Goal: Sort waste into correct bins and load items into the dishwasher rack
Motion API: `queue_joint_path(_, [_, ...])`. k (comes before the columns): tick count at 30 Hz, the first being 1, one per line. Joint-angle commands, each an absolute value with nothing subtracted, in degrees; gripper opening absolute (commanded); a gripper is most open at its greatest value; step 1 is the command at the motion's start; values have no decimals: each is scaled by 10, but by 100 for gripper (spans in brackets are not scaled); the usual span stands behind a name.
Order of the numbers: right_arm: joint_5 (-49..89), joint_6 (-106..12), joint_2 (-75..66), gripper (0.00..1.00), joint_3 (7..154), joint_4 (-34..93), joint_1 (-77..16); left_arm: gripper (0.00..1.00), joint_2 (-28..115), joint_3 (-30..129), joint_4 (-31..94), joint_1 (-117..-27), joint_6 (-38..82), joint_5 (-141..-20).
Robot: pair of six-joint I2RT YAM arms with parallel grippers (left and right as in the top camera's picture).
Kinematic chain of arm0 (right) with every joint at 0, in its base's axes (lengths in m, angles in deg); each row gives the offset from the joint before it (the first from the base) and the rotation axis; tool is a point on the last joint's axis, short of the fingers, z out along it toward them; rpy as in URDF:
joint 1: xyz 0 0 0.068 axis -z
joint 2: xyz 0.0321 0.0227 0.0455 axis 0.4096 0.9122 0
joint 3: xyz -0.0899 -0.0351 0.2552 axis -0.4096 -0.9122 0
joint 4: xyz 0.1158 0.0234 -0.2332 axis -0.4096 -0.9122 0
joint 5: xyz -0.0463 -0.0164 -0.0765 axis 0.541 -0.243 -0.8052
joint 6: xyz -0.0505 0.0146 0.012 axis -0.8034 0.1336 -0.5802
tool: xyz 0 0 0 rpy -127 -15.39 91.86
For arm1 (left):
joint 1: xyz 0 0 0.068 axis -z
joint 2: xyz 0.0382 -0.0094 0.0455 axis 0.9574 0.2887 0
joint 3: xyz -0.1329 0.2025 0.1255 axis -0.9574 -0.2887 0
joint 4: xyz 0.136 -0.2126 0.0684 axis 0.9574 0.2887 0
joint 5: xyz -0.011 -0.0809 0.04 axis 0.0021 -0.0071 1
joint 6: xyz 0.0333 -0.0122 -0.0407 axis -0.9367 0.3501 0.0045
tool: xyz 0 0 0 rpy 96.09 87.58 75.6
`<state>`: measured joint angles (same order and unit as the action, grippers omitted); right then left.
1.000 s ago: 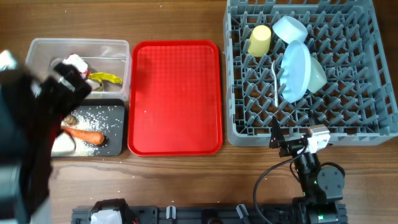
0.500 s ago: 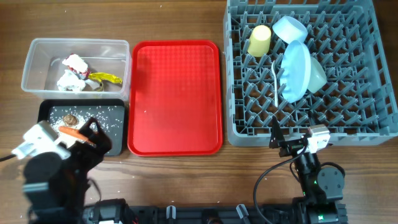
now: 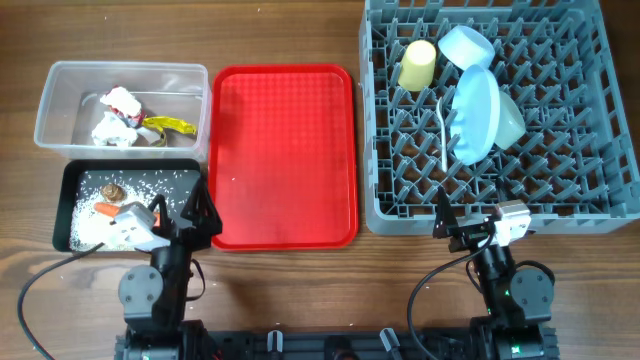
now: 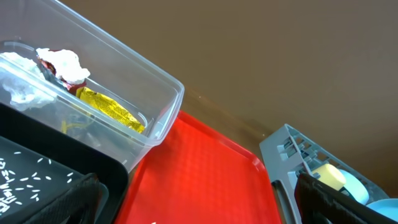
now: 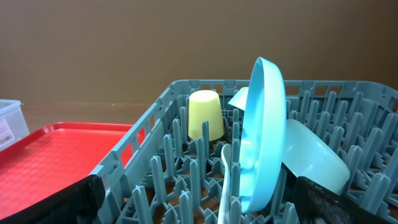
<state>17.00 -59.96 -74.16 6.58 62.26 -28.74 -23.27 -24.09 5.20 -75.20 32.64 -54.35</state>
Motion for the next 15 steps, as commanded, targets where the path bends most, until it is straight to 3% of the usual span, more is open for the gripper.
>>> queue_joint_path(1, [167,-591,-746,100,65,625,-285,100,-261,-271,48,-749,324,-544])
queue_joint_path(7, [167,-592,-746,100,65,625,-285,100,-282,-287,46,-747,309,-542])
queue_joint_path(15, [167,-592,-746,100,65,625,-285,100,-282,-287,46,-673,-46,-537])
